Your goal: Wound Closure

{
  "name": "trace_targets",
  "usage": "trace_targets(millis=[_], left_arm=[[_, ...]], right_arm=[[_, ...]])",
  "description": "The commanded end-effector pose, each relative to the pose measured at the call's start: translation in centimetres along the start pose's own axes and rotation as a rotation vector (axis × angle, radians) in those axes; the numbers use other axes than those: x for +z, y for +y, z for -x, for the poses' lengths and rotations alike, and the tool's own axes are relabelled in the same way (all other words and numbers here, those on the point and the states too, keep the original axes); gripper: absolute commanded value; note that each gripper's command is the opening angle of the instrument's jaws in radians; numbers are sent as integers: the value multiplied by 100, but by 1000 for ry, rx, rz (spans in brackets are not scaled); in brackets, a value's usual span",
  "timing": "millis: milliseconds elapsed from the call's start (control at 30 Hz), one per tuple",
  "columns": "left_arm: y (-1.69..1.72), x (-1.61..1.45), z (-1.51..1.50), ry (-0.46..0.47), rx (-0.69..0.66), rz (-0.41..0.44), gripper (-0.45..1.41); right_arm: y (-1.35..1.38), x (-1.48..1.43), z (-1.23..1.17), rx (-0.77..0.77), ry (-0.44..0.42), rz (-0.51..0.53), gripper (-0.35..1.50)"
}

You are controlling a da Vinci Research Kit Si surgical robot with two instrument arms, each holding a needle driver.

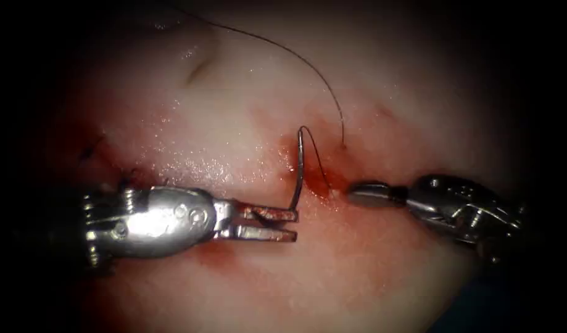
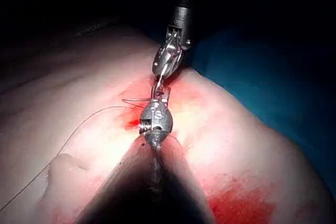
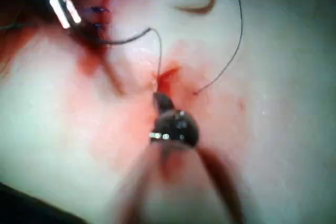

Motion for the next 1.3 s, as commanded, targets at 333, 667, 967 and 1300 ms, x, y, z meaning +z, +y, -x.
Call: trace_targets(millis=[333,667,967,1300], left_arm=[[-2,7,7,2,7,-38,-45],[3,13,12,11,13,-19,-45],[8,21,16,21,19,-4,-45],[0,8,-2,25,64,-29,-45]], right_arm=[[25,42,16,-22,8,38,-35],[43,42,18,-24,24,143,-35],[21,4,1,-3,32,103,14],[10,-21,-22,17,44,82,51]])
